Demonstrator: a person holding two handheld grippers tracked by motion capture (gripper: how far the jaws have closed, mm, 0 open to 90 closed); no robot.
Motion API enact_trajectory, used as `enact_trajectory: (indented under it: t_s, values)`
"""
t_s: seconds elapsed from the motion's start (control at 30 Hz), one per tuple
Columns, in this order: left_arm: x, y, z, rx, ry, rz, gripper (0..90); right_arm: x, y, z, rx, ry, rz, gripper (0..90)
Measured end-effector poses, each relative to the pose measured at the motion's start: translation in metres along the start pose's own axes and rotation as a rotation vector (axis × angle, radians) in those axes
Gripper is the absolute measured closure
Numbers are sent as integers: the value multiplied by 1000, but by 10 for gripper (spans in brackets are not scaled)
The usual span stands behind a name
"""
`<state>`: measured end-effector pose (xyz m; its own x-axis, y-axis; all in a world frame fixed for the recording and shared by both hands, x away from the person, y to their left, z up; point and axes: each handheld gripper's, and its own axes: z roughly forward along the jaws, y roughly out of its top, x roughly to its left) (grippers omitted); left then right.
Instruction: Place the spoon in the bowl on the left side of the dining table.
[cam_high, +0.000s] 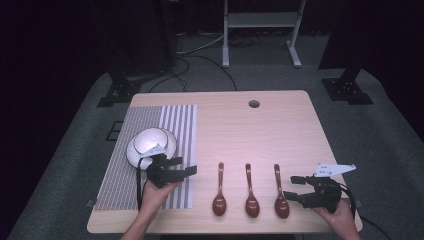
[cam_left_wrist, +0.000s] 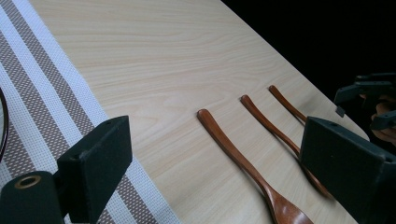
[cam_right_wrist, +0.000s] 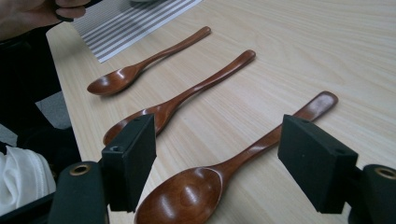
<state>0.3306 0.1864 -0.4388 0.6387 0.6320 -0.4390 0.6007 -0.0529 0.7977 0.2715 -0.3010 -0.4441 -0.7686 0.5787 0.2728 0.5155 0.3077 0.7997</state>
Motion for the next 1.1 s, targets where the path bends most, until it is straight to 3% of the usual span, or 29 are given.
enact_trajectory:
  t_s: [0.1, 0.13, 0.37, 0.57, 0.87, 1.1]
  values:
    - [0, -1, 1, 7, 0, -1, 84, 1, 1, 2, 1, 14, 0, 265]
    - [0, -1, 2, 9, -1, -1, 84, 2, 2, 5, -11, 48, 5, 265]
    - [-2, -3, 6, 23, -8, 1, 84, 11, 9, 14, 0, 83, -27, 265]
    - [-1, -4, 4, 20, -4, -5, 84, 15, 17, 28, 42, 108, -40, 266]
    - [1, -4, 2, 5, -5, -24, 84, 29, 36, 50, 113, 154, -109, 277]
    - [1, -6, 4, 9, -11, -34, 84, 36, 46, 64, 131, 192, -141, 287]
